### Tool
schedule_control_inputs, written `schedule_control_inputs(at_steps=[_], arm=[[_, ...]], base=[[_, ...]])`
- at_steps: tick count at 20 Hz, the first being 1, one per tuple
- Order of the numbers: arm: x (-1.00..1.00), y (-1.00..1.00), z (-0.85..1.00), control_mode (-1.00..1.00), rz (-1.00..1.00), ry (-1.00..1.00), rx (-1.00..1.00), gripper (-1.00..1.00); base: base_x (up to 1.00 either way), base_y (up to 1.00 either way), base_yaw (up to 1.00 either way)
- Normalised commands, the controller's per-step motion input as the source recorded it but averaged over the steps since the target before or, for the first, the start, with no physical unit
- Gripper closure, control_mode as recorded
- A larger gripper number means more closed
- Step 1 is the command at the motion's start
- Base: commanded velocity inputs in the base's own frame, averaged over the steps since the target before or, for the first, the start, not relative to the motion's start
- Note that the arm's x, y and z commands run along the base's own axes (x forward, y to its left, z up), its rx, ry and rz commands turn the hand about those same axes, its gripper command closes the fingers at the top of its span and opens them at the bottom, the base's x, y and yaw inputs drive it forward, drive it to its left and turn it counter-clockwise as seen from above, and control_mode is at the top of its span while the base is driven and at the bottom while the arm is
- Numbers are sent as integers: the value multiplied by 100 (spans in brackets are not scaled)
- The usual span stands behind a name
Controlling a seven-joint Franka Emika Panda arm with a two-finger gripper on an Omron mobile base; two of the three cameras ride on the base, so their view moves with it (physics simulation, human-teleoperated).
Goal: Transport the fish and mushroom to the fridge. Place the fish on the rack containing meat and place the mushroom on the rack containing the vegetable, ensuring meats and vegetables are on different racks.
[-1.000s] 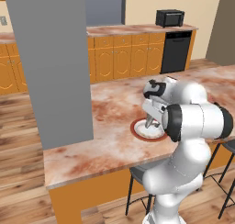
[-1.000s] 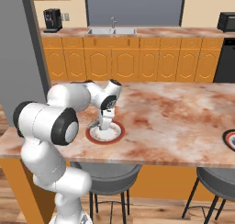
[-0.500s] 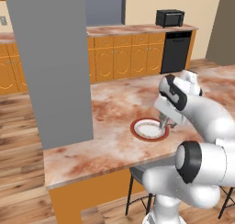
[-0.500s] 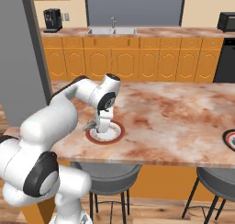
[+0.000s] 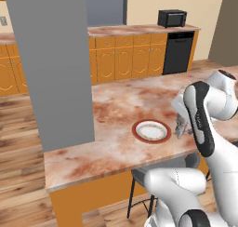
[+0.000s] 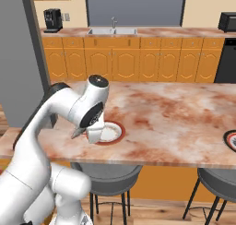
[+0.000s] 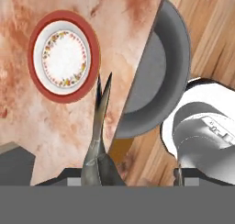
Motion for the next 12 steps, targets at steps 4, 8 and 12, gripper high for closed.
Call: schedule_control_inputs(at_steps=[4, 8, 12], arm=[[-77, 0, 73, -100, 0, -31, 0, 100], [-68, 7, 78, -100, 0, -27, 0, 100], [-59, 16, 88, -100, 0, -25, -4, 100]], base=[[0, 0, 0], [0, 0, 0], [0, 0, 0]])
